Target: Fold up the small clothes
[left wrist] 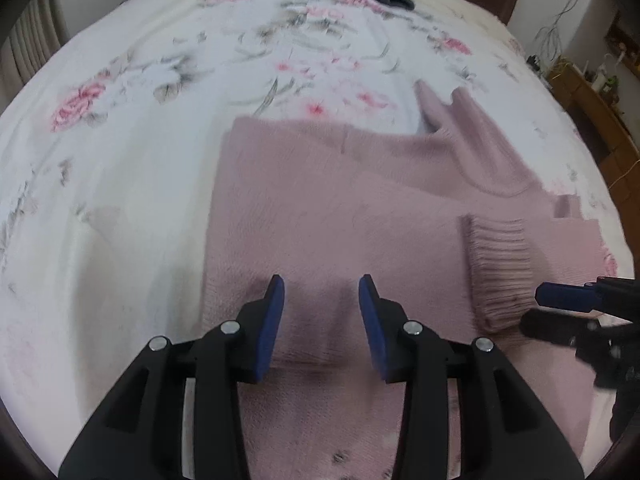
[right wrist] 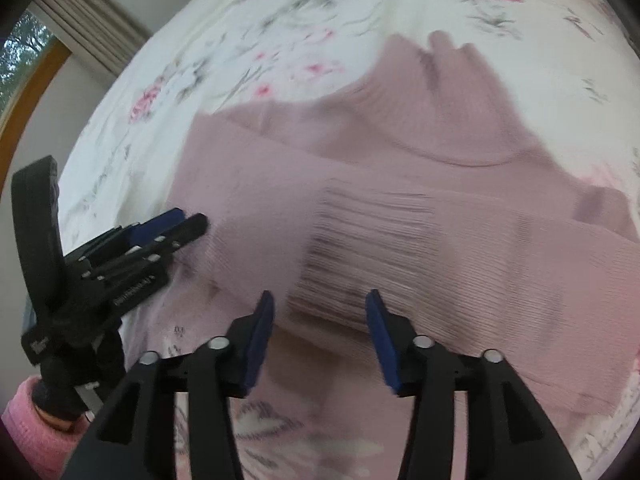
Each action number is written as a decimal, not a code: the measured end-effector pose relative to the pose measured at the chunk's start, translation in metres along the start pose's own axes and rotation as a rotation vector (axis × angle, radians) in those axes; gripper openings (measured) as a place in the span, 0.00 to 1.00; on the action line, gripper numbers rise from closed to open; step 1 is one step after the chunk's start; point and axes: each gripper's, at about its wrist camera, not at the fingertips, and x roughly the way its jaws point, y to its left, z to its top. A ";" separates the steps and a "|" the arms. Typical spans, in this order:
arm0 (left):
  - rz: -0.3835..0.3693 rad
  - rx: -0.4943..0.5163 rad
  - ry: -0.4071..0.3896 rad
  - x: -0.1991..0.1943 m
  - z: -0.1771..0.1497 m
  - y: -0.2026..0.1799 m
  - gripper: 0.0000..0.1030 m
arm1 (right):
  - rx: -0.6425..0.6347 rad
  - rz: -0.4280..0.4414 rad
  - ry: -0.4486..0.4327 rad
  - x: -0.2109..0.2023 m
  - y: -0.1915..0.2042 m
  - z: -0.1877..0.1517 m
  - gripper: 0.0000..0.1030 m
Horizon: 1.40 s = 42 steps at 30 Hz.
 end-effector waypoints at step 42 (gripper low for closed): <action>0.049 0.031 0.005 0.010 -0.001 -0.004 0.40 | 0.391 -0.102 -0.078 -0.085 -0.213 -0.093 0.18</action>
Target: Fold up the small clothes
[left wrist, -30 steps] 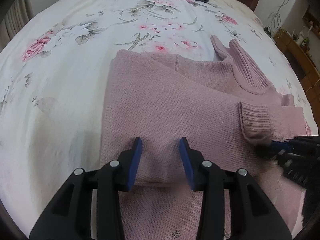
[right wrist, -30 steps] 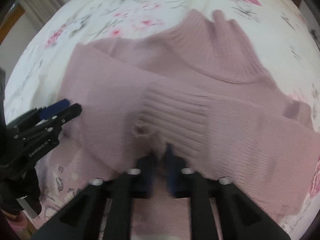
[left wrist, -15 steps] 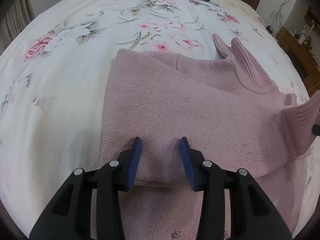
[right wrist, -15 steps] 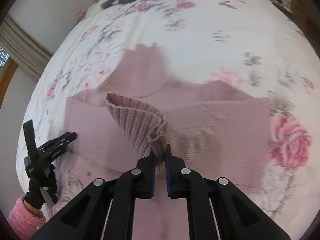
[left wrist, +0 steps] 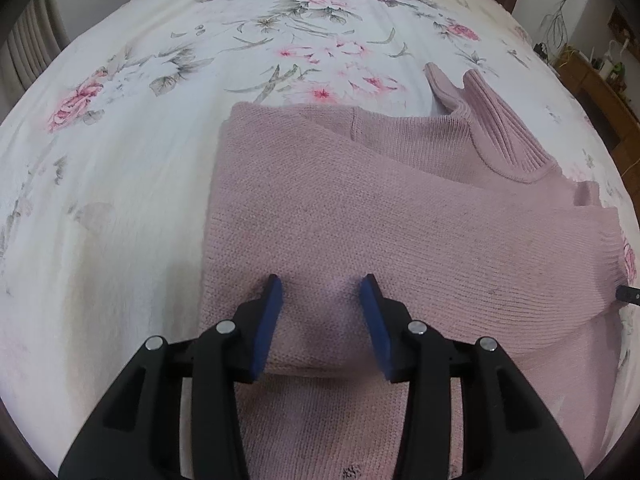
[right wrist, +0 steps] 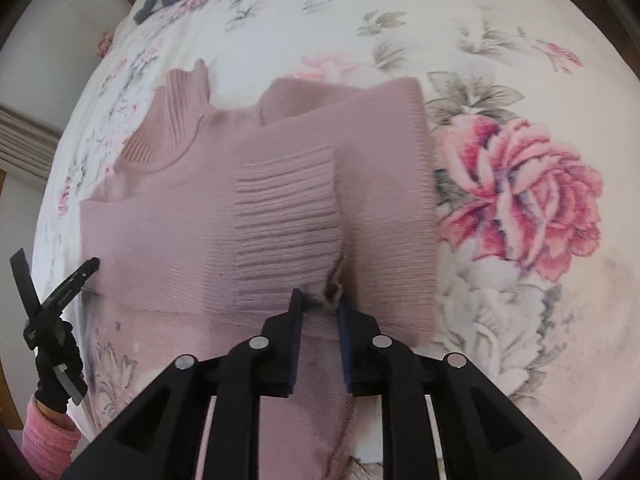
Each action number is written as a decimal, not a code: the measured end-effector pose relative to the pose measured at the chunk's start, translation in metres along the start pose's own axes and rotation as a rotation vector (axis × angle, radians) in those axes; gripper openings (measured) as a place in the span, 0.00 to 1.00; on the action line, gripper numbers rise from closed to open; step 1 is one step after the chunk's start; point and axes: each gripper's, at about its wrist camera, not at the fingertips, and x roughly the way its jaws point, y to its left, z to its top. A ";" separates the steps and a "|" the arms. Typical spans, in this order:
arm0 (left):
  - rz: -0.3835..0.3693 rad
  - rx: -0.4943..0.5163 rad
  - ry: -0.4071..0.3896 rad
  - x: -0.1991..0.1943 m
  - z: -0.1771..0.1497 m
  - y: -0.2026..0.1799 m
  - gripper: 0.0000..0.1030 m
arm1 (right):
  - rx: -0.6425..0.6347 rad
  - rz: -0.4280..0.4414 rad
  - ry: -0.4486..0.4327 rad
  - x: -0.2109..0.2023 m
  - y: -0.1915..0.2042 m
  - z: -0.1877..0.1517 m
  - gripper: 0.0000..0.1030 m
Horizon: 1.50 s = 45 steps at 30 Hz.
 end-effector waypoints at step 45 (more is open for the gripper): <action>-0.080 0.114 -0.035 0.017 0.118 -0.075 0.68 | -0.168 0.174 -0.107 0.017 0.100 0.110 0.53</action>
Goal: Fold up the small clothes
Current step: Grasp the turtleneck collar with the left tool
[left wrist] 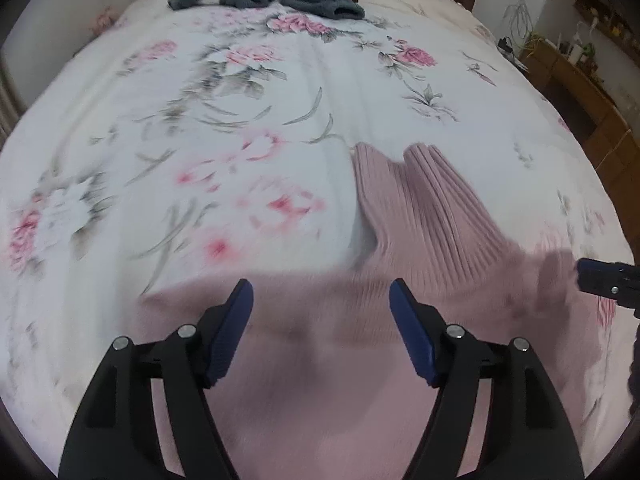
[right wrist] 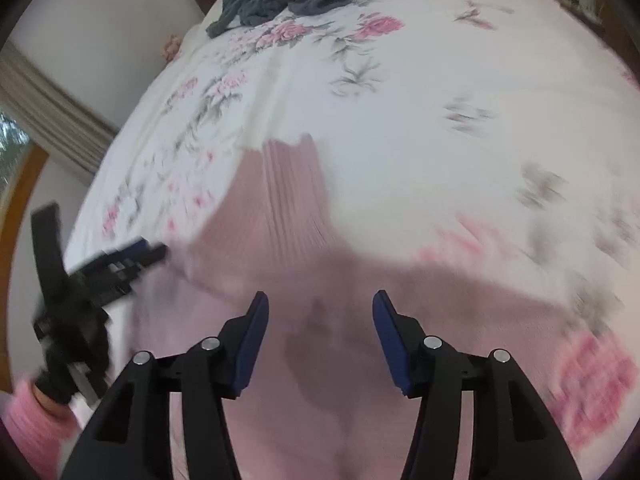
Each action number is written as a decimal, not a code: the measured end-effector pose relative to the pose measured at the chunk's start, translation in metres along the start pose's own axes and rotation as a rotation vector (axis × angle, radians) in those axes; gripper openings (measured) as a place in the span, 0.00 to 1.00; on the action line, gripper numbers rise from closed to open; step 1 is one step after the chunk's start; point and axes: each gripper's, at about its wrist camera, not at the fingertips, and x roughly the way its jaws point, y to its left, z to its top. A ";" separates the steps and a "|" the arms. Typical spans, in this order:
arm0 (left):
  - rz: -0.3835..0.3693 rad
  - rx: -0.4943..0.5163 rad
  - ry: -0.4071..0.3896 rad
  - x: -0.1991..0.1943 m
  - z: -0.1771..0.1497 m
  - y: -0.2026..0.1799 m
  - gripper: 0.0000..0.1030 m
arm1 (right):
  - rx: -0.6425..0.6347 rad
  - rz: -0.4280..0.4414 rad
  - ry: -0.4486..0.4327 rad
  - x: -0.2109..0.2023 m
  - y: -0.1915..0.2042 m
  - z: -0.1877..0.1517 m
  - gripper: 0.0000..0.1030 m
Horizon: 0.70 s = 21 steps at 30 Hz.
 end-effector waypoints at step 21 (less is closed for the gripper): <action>-0.122 0.040 0.001 0.064 0.023 -0.044 0.07 | -0.007 0.102 -0.034 0.082 0.004 0.057 0.11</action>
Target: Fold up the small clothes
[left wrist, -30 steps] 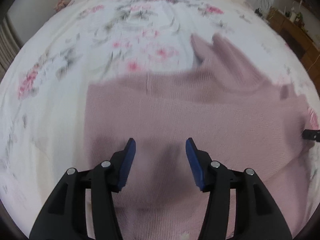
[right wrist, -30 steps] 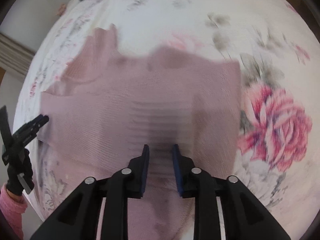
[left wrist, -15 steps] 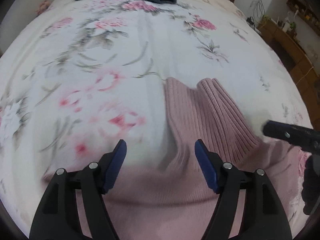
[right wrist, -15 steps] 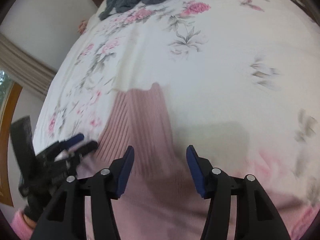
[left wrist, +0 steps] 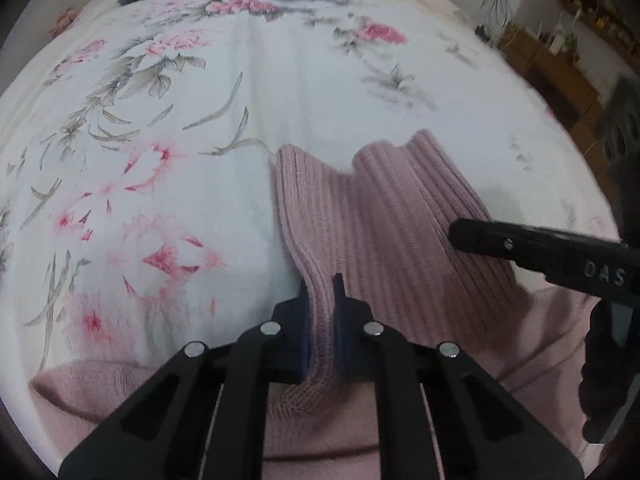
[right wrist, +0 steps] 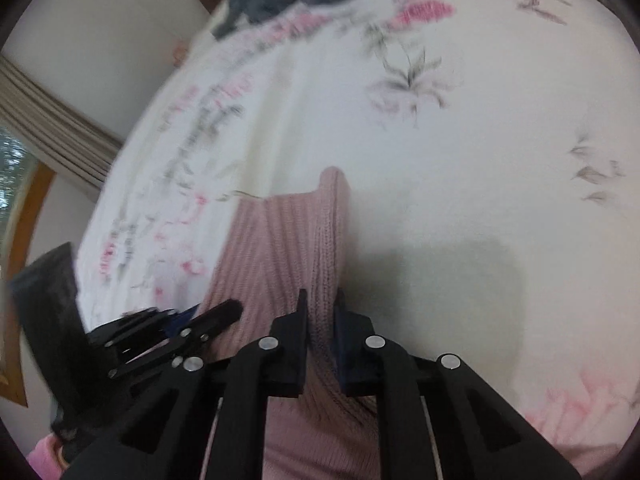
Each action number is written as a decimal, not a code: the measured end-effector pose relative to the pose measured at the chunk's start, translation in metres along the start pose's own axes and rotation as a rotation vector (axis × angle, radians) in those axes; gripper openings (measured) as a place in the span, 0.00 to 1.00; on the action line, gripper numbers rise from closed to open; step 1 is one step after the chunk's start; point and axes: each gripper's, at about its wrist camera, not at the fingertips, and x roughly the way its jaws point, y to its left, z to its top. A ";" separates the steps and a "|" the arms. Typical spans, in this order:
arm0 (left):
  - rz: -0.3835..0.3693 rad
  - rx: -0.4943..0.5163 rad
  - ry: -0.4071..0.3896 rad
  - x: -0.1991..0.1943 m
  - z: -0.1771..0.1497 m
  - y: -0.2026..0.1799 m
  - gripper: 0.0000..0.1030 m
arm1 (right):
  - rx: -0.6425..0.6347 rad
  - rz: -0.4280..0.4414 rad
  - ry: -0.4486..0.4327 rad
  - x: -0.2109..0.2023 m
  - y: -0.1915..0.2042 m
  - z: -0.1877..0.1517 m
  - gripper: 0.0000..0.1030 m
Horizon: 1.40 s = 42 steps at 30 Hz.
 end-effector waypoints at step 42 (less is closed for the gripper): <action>-0.300 -0.160 0.059 -0.041 -0.096 0.041 0.13 | 0.048 0.105 0.129 -0.039 -0.016 -0.105 0.11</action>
